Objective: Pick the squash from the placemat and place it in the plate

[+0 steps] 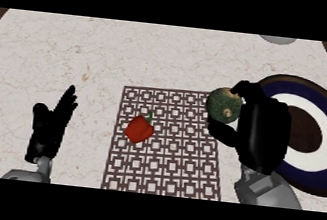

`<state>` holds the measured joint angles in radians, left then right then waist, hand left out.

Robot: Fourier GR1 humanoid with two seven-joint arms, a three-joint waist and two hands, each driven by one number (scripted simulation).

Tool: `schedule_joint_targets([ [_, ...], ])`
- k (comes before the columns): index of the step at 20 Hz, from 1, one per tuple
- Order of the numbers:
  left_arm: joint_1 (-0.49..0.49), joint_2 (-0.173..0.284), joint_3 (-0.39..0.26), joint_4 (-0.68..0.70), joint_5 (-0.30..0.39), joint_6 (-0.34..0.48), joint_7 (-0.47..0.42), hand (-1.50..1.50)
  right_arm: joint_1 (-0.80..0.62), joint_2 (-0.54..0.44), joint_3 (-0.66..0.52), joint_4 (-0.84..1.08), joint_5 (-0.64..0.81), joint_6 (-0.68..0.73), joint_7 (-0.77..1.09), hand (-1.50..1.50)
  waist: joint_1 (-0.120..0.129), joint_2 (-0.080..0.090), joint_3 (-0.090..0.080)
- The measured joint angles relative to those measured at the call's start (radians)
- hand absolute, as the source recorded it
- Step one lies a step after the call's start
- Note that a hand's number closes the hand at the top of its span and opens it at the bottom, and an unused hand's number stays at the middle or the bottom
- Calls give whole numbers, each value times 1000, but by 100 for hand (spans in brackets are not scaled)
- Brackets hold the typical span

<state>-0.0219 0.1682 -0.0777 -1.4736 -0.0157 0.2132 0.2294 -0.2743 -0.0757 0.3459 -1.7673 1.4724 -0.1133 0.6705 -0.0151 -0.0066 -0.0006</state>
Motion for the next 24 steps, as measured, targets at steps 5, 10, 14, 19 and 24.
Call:
schedule_joint_targets([
  [5, -12, -5, 4, -3, -11, -5, 7, 0, 21, -33, -100, -113, -16, 46, 25, 150, 7, 3, 0],
  [10, -7, -19, 4, -9, -22, -9, 9, 0, 9, -74, -239, -93, -97, 48, -14, 150, 13, 6, 1],
  [14, -11, -20, 13, -11, -24, -22, 12, 0, 17, -118, -338, -28, -163, 16, -77, 150, 15, 6, 1],
  [19, 2, -28, 20, 1, -33, -31, -17, 0, 0, -158, -421, 75, -217, 16, -126, 150, 17, 7, 1],
  [24, -3, -30, 25, -4, -30, -42, -6, 0, -22, -205, -502, 219, -334, 66, -202, 150, 20, 8, 1],
])
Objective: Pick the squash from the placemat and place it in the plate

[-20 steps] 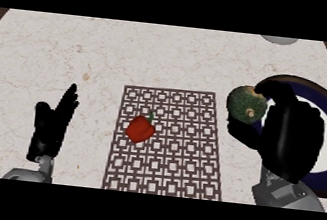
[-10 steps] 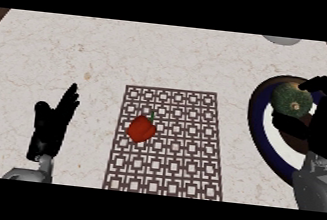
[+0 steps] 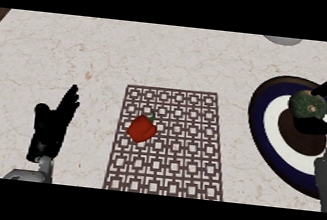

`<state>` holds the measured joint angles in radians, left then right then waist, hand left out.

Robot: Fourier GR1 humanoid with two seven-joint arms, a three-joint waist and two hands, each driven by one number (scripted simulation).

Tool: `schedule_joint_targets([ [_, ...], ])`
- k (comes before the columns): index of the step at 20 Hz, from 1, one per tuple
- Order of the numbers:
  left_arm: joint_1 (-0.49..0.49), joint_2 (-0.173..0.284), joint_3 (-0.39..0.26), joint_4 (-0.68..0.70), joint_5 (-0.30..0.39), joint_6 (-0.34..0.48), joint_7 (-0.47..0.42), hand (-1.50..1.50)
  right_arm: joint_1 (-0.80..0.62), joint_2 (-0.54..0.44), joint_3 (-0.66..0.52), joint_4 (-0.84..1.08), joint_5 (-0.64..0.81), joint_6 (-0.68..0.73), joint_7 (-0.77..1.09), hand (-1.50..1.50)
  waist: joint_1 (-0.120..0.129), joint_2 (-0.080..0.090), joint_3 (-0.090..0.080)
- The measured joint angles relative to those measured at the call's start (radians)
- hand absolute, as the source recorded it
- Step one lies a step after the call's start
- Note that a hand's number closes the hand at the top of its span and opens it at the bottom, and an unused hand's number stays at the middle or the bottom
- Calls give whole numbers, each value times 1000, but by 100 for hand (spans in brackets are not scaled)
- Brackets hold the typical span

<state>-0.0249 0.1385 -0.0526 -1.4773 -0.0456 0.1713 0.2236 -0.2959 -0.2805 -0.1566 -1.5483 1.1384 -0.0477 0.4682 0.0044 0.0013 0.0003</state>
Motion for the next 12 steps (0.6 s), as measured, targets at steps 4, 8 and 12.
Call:
schedule_joint_targets([
  [4, 10, 8, 13, -10, 10, -13, -5, 0, -11, -24, -38, 99, -84, 84, -41, -150, 1, 0, 0],
  [8, -17, -4, 17, 23, -3, -3, -12, 0, -12, -51, -61, 173, -142, 149, -90, -150, -2, 0, 0],
  [12, -17, -7, 21, 20, -6, -5, 0, 0, 5, -66, -78, 176, -217, 165, -198, -150, -3, -1, 0],
])
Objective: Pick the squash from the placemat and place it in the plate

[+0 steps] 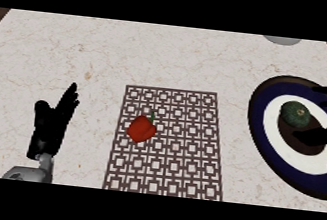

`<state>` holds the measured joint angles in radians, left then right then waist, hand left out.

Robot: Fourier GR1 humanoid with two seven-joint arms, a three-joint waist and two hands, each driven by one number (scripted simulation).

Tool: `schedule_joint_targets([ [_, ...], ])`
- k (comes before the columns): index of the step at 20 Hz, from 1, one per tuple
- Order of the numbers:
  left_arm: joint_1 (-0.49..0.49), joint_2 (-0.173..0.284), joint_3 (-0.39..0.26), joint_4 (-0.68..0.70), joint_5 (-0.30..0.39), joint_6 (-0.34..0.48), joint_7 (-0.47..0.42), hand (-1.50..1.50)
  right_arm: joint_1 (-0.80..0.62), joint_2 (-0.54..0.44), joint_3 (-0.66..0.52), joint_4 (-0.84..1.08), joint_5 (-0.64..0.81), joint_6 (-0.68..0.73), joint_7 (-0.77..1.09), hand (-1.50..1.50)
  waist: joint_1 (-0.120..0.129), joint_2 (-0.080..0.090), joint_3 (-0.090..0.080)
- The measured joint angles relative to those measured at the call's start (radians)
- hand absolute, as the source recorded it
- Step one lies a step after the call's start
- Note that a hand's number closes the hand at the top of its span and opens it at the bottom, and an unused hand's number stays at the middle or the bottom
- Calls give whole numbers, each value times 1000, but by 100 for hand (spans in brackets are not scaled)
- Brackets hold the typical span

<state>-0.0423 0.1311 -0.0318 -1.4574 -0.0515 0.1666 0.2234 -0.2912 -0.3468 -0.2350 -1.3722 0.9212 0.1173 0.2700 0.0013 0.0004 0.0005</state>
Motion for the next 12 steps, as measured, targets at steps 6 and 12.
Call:
schedule_joint_targets([
  [6, 22, 0, 1, 1, -5, 0, -14, 0, 1, 71, -95, -88, -218, -70, -179, -150, -10, -4, 1],
  [12, 25, -4, -2, -10, -12, 5, -5, 0, 52, 104, -244, -165, -488, -38, -293, -150, -16, -5, 1],
])
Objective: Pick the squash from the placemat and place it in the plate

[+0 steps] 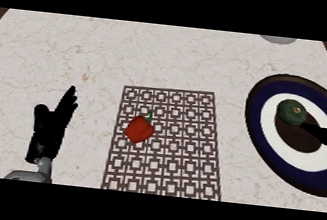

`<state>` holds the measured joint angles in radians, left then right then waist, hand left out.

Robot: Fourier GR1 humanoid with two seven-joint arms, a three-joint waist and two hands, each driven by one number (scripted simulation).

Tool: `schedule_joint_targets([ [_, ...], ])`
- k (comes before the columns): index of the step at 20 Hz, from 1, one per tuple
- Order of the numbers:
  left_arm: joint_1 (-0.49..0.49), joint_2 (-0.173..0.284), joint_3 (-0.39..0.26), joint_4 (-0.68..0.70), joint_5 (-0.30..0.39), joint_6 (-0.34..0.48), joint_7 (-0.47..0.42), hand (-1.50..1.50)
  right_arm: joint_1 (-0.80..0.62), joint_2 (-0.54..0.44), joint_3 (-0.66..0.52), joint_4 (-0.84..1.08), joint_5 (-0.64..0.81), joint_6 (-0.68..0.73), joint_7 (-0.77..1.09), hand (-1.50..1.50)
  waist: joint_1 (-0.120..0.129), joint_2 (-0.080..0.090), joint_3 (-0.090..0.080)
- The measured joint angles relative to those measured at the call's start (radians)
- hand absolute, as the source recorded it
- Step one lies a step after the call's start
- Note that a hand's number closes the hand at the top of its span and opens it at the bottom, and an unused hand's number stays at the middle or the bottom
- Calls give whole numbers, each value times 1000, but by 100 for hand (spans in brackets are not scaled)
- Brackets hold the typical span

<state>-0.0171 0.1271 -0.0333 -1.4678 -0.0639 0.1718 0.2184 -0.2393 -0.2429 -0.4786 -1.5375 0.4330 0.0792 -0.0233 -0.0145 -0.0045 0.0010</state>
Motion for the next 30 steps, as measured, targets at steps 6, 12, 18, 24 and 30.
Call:
schedule_joint_targets([
  [6, 9, -2, 2, -29, -3, -11, 18, 0, 79, -33, -66, 9, -160, 88, -95, -150, 9, 3, -1],
  [12, -4, -14, 15, 8, -16, -19, -14, 0, 117, -52, -62, 60, -213, 100, -210, -150, 13, 4, -1],
  [18, -14, -19, 26, -6, -25, -32, 6, 0, 146, -44, -31, 89, -200, 49, -259, -150, 14, 4, -1],
  [24, 0, -29, 26, -33, -30, -38, 19, 0, 133, -63, -19, 175, -157, -30, -284, -150, 16, 4, -1],
  [30, 1, -41, 31, -8, -45, -39, -9, 0, 131, -81, -5, 197, -152, -70, -270, -150, 15, 4, -1],
])
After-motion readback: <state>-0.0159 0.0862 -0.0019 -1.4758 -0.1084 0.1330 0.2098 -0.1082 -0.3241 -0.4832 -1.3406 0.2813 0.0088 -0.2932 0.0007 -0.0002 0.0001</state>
